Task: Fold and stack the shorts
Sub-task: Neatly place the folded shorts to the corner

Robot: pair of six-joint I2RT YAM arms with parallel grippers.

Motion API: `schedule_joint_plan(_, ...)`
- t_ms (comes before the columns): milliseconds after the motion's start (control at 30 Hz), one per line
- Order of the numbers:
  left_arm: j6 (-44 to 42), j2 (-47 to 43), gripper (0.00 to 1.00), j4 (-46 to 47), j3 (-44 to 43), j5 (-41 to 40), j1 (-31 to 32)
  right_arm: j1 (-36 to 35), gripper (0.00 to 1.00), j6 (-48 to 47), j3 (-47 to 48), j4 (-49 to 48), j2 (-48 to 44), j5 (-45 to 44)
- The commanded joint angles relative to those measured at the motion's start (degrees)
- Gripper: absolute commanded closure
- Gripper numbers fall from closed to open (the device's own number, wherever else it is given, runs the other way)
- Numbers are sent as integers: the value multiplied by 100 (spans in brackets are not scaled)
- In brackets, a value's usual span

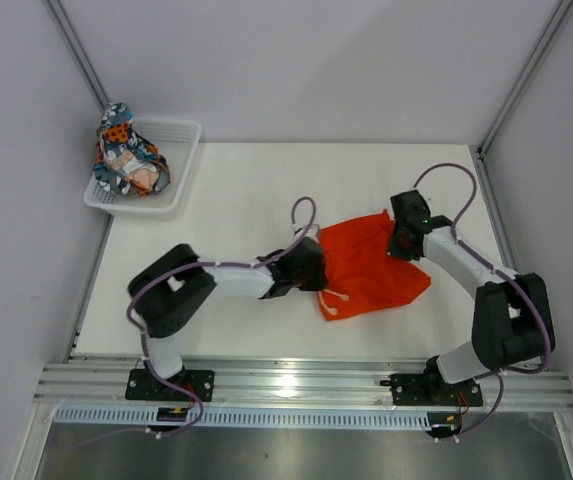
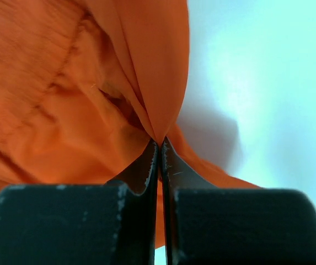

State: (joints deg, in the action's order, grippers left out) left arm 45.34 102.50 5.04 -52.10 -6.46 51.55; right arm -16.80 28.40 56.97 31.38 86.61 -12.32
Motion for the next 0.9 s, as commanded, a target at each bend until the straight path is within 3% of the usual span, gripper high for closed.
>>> schedule_joint_plan(0, 273, 814, 82, 252, -1194, -111, 460, 299, 100, 262, -28, 536, -495, -964)
schedule_joint_plan(167, 212, 1675, 86, 156, -2512, -189, 944, 1281, 100, 323, -63, 738, -637, -1571)
schedule_joint_plan(367, 159, 2160, 88, 313, -3287, -101, 1251, 2390, 100, 456, -89, 722, -390, -2020)
schedule_joint_plan(600, 10, 2863, 91, 331, -4263, 13, 1726, 2892, 100, -106, -362, 176, -504, -2651)
schedule_joint_plan(867, -105, 3399, 91, 498, -4731, 215, 2026, 3604, 100, -221, -459, -105, -487, -3039)
